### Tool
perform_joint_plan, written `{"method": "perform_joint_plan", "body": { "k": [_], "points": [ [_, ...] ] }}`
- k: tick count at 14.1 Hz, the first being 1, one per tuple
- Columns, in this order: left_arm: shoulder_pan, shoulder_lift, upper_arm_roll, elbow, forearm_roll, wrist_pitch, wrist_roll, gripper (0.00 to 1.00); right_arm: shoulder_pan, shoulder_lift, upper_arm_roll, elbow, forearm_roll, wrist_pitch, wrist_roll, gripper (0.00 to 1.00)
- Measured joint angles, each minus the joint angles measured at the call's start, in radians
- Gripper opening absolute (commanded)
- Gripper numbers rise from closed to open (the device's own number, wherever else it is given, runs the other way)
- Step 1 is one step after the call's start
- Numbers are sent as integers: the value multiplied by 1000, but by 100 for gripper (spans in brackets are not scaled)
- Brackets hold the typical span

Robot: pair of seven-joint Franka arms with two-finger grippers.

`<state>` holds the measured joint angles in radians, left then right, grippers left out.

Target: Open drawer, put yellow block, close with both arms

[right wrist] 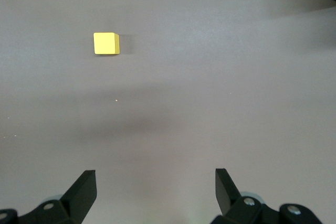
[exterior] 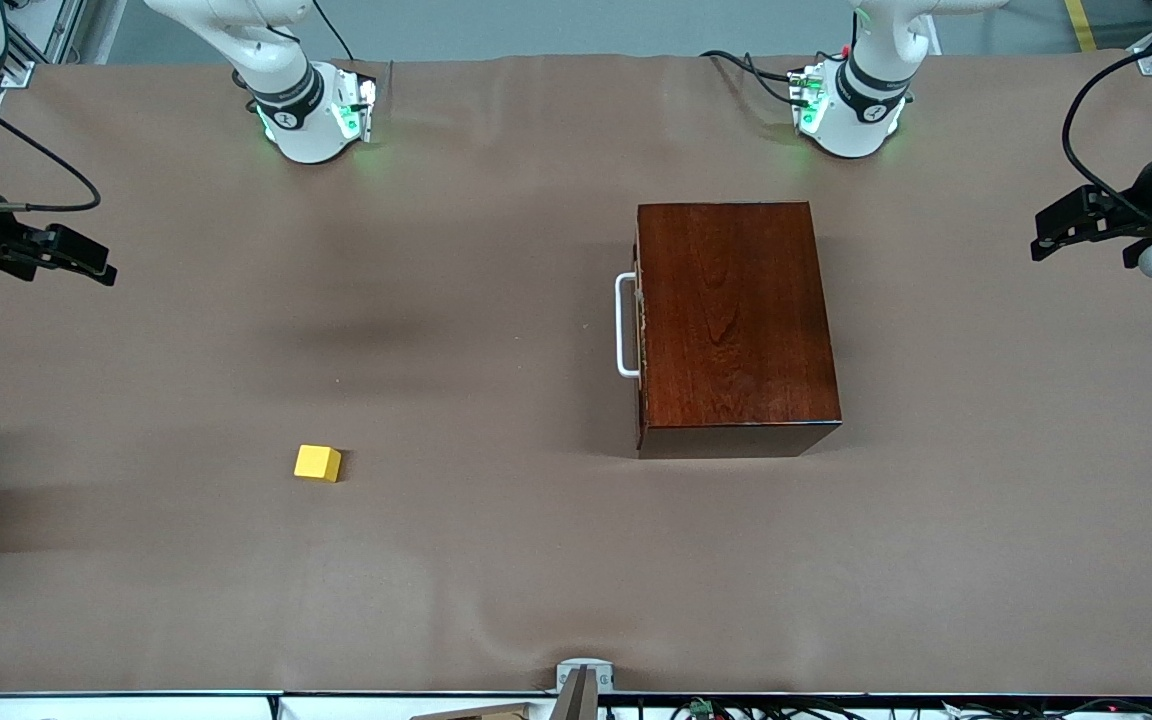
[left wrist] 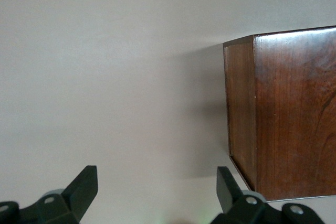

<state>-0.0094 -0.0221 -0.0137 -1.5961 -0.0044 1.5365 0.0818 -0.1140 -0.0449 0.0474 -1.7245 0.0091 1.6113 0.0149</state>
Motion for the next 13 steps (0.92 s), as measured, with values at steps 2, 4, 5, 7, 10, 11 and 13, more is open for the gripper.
{"method": "perform_joint_plan", "body": {
  "k": [2,4,5,7,10,11,13],
  "points": [
    [0,0,-1,0,0,0,0,100,0,0,0,0,0,0,0,100],
    [0,1,-1,0,0,0,0,100,0,0,0,0,0,-1,0,100],
    [-1,2,-2,0,0,0,-2,100,0,0,0,0,0,-1,0,100],
    [-2,3,-3,0,0,0,-3,100,0,0,0,0,0,-1,0,100],
    [-3,3,-6,0,0,0,-3,100,0,0,-1,0,0,-3,0,100],
    [-5,4,-6,1,0,0,-4,100,0,0,-1,0,0,-5,0,100],
    [-22,10,-8,7,-1,1,-35,100,0,0,-1,0,0,-9,0,100]
  ]
}}
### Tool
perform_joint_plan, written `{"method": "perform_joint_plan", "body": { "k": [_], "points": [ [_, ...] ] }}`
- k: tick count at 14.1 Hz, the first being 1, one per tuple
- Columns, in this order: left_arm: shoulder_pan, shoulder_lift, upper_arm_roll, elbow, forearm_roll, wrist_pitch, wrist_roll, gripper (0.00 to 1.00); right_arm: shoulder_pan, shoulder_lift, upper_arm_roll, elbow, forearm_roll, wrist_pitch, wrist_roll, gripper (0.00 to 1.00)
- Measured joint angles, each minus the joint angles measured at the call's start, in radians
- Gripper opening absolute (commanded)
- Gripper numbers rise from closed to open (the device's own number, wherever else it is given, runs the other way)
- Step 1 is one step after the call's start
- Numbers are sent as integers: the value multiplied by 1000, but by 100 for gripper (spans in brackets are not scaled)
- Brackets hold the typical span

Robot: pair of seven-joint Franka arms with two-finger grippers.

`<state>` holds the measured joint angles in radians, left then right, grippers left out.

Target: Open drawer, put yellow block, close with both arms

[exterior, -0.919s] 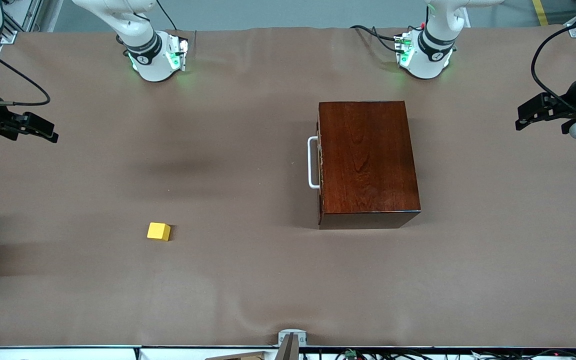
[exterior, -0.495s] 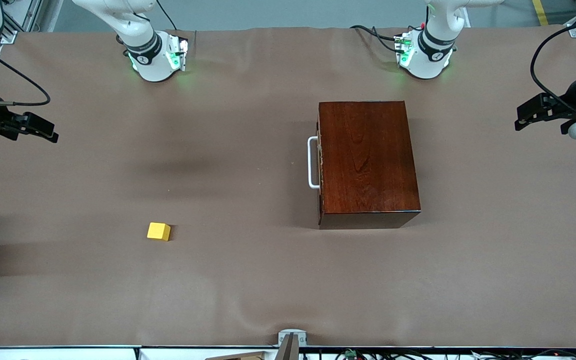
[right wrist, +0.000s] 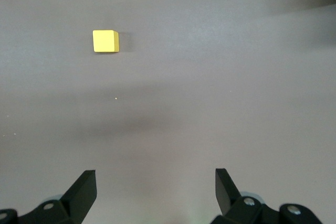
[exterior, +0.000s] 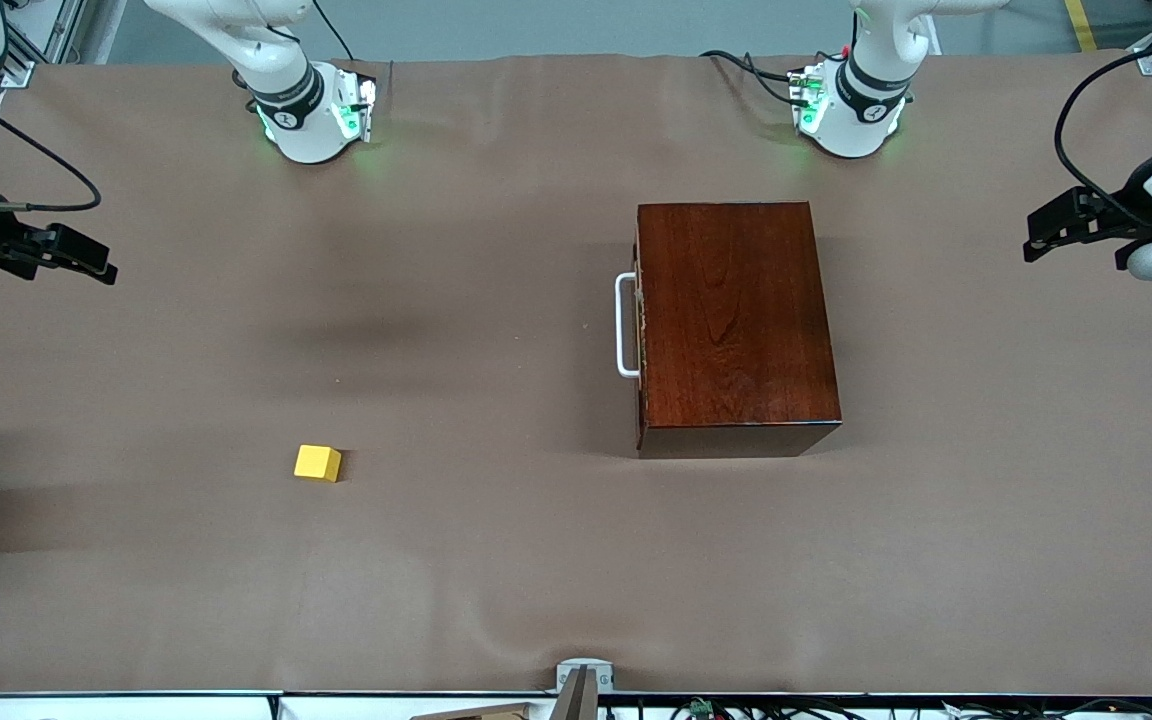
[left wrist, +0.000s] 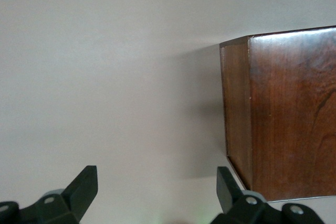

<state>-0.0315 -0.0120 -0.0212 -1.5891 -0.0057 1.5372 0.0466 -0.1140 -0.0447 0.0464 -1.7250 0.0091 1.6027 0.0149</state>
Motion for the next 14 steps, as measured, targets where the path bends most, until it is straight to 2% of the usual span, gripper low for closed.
{"method": "perform_joint_plan", "body": {
  "k": [8,14],
  "points": [
    [-249,114,-31,24,-1,11,-396,100,-1,0,-2,-1,0,-2,0,100],
    [-346,218,-32,117,-1,13,-558,100,-1,0,-2,-1,0,-2,0,100]
  ]
}}
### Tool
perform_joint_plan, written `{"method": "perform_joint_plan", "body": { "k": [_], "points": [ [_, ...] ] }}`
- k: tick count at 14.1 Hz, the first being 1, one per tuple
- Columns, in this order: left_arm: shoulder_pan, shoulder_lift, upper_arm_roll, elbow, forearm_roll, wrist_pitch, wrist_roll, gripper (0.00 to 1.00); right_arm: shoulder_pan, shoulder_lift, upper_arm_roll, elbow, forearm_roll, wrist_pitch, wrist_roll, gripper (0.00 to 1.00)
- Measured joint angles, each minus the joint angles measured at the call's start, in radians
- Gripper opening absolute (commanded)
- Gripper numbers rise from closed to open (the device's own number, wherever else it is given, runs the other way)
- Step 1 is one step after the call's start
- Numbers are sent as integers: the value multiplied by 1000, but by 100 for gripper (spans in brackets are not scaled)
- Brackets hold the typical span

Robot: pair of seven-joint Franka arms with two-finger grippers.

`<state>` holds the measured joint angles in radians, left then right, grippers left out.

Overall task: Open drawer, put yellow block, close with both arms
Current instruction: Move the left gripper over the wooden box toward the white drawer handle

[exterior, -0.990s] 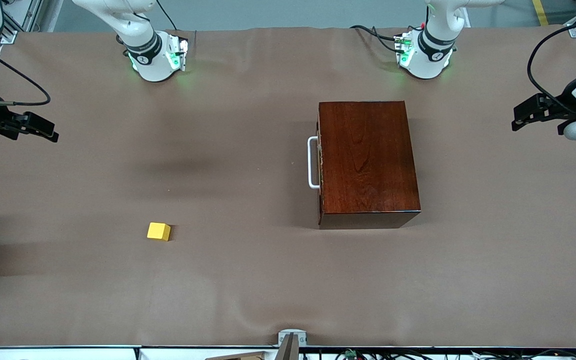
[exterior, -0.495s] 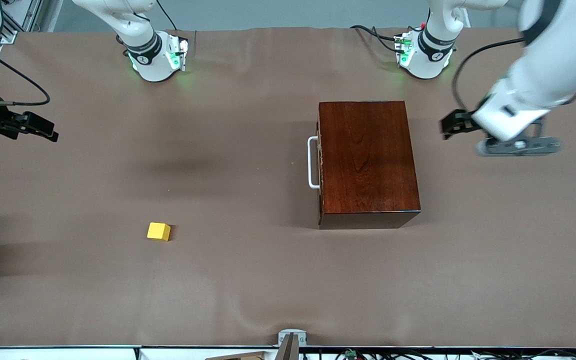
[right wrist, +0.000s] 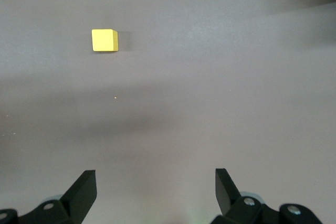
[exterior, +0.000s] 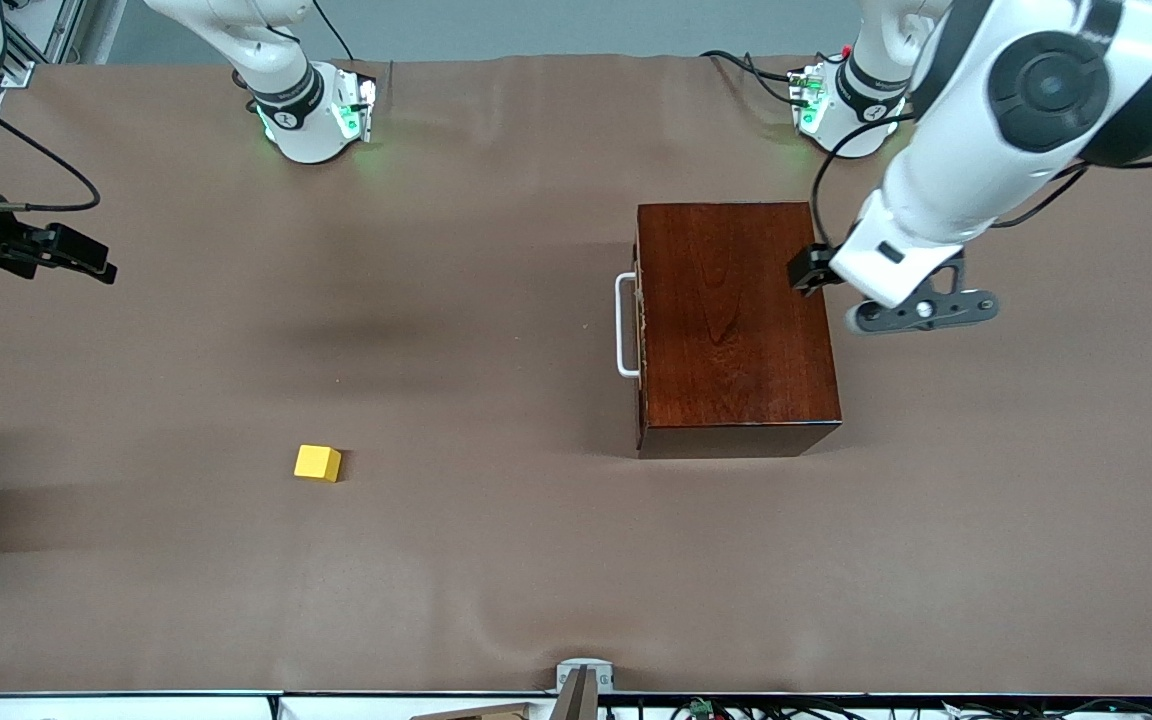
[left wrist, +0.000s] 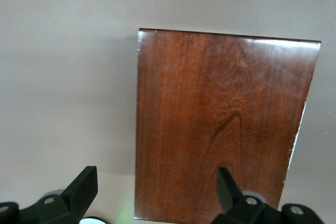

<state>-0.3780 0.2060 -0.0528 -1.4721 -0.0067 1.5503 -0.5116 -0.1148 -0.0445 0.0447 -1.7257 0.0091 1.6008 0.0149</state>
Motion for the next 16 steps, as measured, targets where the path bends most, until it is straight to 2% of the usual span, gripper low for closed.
{"method": "perform_joint_plan", "body": {
  "k": [9,16],
  "points": [
    [-66,110,0,86,0,18,-140,100,0,0,0,0,0,0,0,100],
    [-126,187,0,116,0,165,-330,100,0,0,0,0,0,0,0,100]
  ]
}}
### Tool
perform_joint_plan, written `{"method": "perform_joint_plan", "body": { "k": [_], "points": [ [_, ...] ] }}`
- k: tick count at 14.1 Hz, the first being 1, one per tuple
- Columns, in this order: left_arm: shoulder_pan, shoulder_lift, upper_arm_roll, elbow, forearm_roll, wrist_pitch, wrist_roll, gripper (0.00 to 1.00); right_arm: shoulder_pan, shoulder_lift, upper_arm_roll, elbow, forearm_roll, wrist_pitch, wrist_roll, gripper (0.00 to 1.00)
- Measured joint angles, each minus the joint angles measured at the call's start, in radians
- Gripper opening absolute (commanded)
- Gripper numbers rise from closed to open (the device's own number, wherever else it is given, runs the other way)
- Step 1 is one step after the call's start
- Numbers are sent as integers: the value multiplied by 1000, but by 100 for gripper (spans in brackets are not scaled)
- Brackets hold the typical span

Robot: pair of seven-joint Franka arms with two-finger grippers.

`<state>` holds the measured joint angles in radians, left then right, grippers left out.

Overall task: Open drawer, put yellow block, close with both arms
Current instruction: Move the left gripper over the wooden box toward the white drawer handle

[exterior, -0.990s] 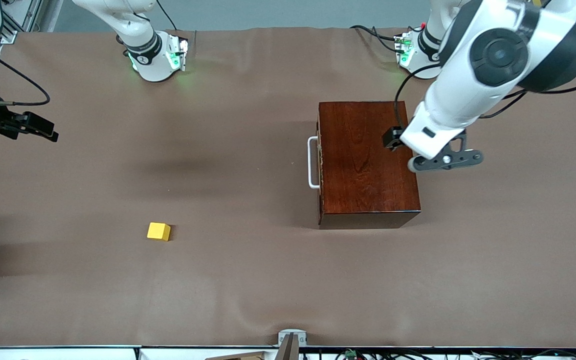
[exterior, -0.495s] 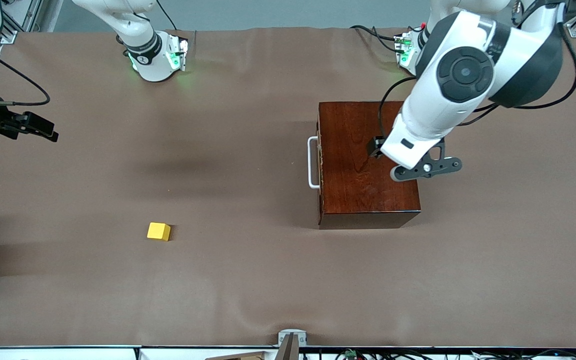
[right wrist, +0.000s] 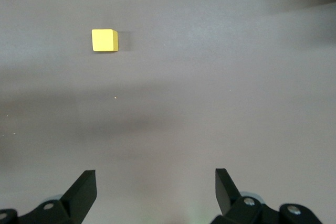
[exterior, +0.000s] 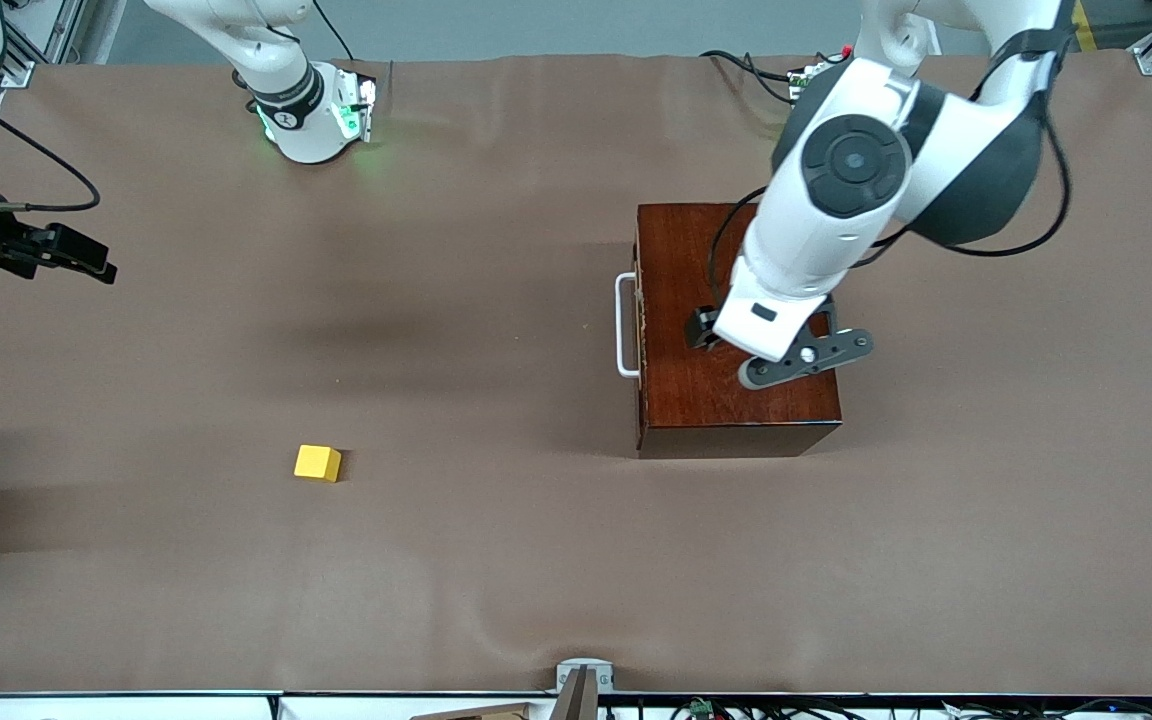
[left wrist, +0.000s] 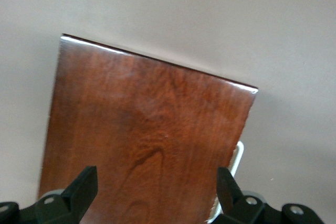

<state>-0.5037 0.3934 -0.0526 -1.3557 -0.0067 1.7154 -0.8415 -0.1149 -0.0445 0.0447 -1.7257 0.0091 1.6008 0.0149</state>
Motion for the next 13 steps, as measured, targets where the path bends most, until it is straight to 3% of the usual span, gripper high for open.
{"method": "perform_joint_plan", "body": {
  "k": [13],
  "points": [
    [-163,134,5,9,0,241,-220,100,0,0,0,0,0,0,0,100]
  ]
}}
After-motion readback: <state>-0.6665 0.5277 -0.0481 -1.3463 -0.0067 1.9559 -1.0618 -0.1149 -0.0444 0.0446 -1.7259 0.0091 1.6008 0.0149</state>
